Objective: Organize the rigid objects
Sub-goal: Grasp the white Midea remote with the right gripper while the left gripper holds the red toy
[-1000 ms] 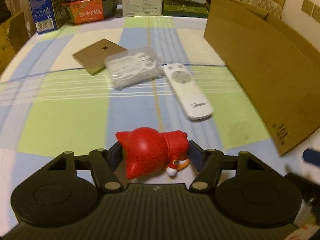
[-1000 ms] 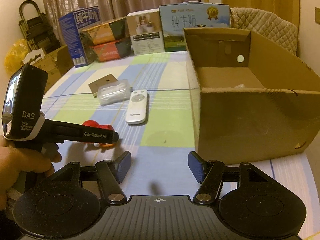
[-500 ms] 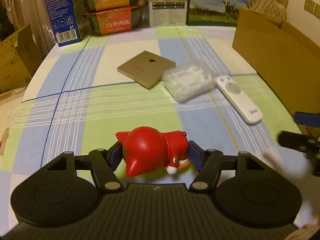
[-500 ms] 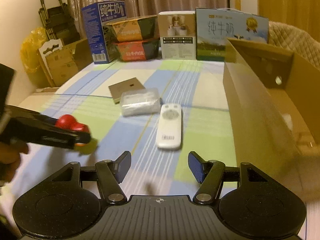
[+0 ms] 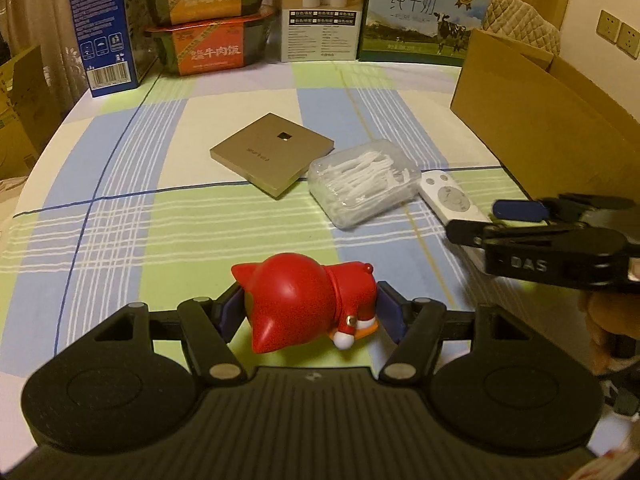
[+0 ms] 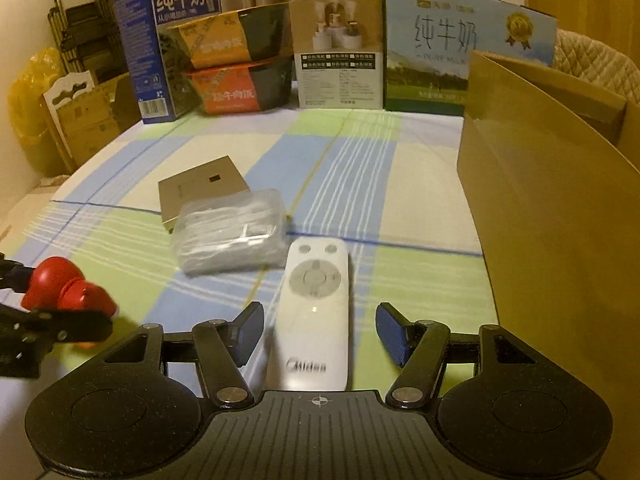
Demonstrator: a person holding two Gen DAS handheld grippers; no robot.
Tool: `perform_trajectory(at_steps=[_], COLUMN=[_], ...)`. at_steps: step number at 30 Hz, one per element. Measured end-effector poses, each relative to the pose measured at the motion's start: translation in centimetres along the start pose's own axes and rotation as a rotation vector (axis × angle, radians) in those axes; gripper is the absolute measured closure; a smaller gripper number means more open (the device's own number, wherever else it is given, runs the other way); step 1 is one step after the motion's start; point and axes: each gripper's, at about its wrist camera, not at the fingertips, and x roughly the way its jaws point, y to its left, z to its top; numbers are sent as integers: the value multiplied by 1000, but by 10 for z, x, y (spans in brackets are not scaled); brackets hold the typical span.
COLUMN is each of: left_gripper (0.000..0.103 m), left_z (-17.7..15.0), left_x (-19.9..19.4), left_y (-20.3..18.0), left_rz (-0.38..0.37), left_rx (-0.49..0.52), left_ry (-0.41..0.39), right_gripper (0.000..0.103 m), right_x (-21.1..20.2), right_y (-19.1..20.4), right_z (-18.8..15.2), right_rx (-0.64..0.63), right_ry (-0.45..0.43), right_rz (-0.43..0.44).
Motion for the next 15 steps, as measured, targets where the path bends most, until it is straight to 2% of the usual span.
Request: perform_trajectory(at_steps=[2, 8, 15], left_gripper=[40, 40, 40], left_z=[0, -1, -3], left_x=[3, 7, 6], left_y=[-1, -3, -9], left_rz=[-1, -9, -29], left_rx=[4, 3, 8], left_ry=[8, 18, 20], right_gripper=[45, 64, 65], right_x=[6, 12, -1], right_y=[2, 8, 12], right_z=[1, -2, -8], right_rx=[-18, -74, -35], right_ry=[6, 4, 22], right_rz=[-9, -20, -13])
